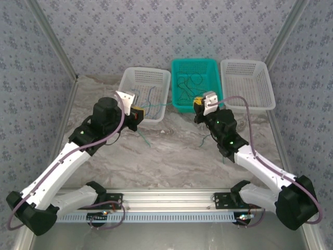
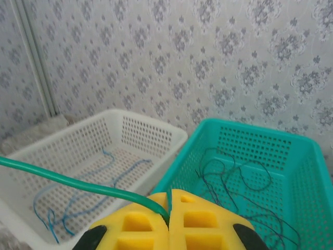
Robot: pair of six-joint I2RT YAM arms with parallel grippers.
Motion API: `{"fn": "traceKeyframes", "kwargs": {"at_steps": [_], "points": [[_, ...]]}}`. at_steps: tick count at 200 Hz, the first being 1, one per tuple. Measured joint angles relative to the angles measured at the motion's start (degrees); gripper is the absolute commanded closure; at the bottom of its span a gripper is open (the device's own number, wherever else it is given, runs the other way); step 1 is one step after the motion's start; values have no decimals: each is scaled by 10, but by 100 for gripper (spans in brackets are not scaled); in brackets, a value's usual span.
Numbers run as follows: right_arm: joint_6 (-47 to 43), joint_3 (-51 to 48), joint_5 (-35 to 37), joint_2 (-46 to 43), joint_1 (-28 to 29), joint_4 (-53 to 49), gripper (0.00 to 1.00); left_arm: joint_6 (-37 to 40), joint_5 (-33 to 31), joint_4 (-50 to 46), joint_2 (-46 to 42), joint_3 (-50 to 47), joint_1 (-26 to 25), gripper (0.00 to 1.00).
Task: Untangle the cables
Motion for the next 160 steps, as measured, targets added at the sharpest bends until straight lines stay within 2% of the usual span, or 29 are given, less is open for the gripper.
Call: {"fn": "traceKeyframes", "kwargs": {"at_steps": [46,55,71,90,111,141,160], "points": [[11,-2,-22,-45,-24,-57,100,26,37,18,16,-7,-9,91],[51,6,-36,-56,-48,-77,100,30,38,23,25,-8,-16,91],[137,21,-84,-71,-125,-102,100,32,38,32,44,-10,-20,90],[224,53,-115,-78,-176,-138,100,29,40,49,57,-22,-20,81],[283,115,-105,-75,-199,-189,100,16,30,49,55,-47,-14,73],[328,206,-71,-64,-211,-255,100,10,21,45,53,-62,-11,72],[359,246,-47,-50,-241,-300,100,10,16,45,40,-71,-11,71]]}}
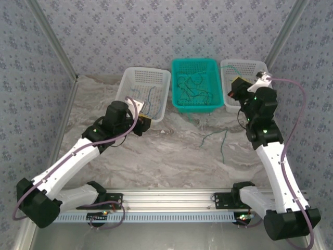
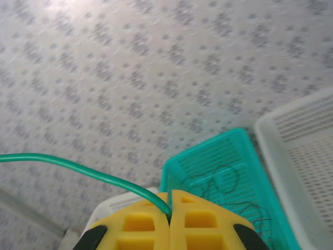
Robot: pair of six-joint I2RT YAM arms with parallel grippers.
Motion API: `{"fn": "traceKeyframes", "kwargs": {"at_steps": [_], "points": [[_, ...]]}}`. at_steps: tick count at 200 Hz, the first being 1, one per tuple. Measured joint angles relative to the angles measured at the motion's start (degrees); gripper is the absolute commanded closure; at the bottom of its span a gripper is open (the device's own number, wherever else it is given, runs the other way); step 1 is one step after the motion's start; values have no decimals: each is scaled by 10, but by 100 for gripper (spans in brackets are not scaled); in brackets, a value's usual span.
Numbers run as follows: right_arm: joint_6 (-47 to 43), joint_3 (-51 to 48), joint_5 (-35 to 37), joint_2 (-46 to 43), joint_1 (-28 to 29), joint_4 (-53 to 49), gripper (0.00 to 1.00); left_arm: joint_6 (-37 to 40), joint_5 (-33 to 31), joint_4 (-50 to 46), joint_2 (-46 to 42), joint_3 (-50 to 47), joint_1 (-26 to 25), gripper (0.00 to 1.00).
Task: Untangle the cables
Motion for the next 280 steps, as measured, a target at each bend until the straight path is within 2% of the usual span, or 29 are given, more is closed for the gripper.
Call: {"fn": "traceKeyframes", "kwargs": {"at_steps": [32,56,117,131,181,248,270,280], "points": [[65,34,41,37,-51,-58,100,-7,-2,6,-42,-29,0,67],[123,37,46,64,-88,-80,100,-18,1,22,-51,-43,0,65],[243,-21,-2,132,-183,-57,100,-47,10,43,-60,-80,0,57],[262,-23,-20,162,-203,-47,100,-50,14,47,-67,-86,0,51],[284,0,-34,271,-224,-25,100,-59,33,64,-81,-99,0,33],[284,121,-58,435,-259,-12,100,-61,33,64,-102,-103,0,32],[284,154,-62,474,-267,-25,84,-60,32,64,-102,-103,0,32],[286,167,-65,487,-267,-32,71,-60,31,64,-102,-103,0,32]]}}
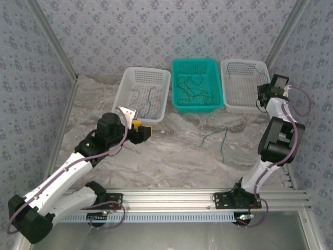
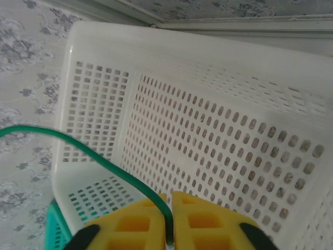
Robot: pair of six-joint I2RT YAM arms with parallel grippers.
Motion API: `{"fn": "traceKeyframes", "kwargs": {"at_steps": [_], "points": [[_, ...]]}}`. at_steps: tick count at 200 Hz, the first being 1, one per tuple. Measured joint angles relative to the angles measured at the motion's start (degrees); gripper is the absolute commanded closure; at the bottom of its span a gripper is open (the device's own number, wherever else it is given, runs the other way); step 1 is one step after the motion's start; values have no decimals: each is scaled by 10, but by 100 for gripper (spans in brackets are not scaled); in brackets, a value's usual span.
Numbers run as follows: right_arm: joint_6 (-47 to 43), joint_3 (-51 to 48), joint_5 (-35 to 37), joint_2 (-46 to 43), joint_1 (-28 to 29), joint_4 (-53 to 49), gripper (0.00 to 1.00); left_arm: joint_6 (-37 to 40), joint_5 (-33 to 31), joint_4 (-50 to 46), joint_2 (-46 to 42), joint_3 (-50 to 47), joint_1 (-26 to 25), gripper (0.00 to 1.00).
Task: Untangle the cables
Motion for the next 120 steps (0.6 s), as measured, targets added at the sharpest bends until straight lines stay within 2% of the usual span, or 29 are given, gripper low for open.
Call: {"fn": "traceKeyframes", "kwargs": {"at_steps": [10,18,32,76,120], "points": [[0,5,-4,5,0,-3,56,0,0,0,1,0,0,32],[7,6,-6,7,1,-5,47,0,0,1,3,0,0,32],[8,7,-9,6,2,-9,38,0,0,4,11,0,0,32],[1,-7,-14,-16,3,-9,36,0,2,17,45,0,0,32],[-46,-122,-15,-171,31,6,35,-1,10,39,66,0,-1,32]]}}
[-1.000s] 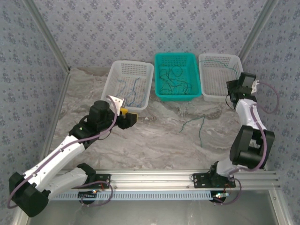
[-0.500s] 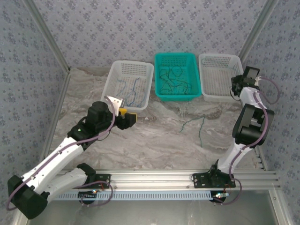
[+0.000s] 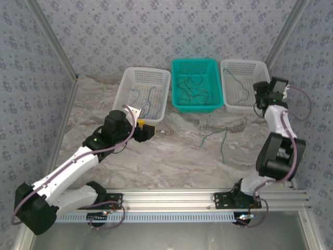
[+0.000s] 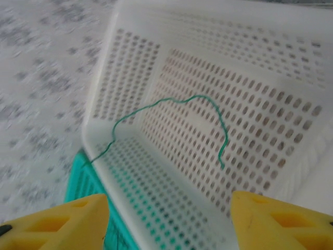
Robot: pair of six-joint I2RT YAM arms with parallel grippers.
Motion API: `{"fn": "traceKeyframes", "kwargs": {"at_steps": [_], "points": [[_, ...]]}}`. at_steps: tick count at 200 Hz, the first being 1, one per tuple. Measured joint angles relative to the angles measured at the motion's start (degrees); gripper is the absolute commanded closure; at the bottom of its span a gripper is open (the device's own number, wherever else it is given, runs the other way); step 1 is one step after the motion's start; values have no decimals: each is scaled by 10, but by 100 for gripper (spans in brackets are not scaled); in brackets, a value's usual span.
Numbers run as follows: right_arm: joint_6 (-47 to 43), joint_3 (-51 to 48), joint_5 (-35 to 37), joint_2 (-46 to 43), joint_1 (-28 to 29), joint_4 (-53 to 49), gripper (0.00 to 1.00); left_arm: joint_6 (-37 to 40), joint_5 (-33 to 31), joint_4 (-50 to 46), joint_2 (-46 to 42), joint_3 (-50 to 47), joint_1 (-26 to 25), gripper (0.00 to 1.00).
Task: Untangle the cables
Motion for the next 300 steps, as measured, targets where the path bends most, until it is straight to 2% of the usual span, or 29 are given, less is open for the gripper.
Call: {"fn": "traceKeyframes", "kwargs": {"at_steps": [29,59,87,112,140,168,201,231,249,274,300], "points": [[-53,-111,19,-154,48,-8,34,0,9,16,14,0,-7,32],[-106,-223,47,-322,123,-44,33,0,19,33,36,5,-12,32],[-114,-290,69,-405,176,-122,34,0,25,43,64,17,-22,32],[-90,-315,81,-388,224,-199,33,0,31,53,79,25,-32,32],[-71,-327,109,-308,309,-262,33,0,34,57,93,33,-41,32],[-67,-329,138,-238,347,-283,43,0,35,59,95,34,-48,32],[-63,-348,165,-207,371,-274,58,0,35,59,95,35,-48,32],[-54,-376,187,-194,391,-253,87,-1,35,59,95,35,-48,32],[-56,-376,204,-199,407,-252,100,-4,35,59,95,35,-48,32],[-62,-375,227,-235,431,-256,100,-7,35,59,93,35,-49,32],[-88,-355,255,-298,494,-273,100,-6,35,59,84,35,-51,32]]}}
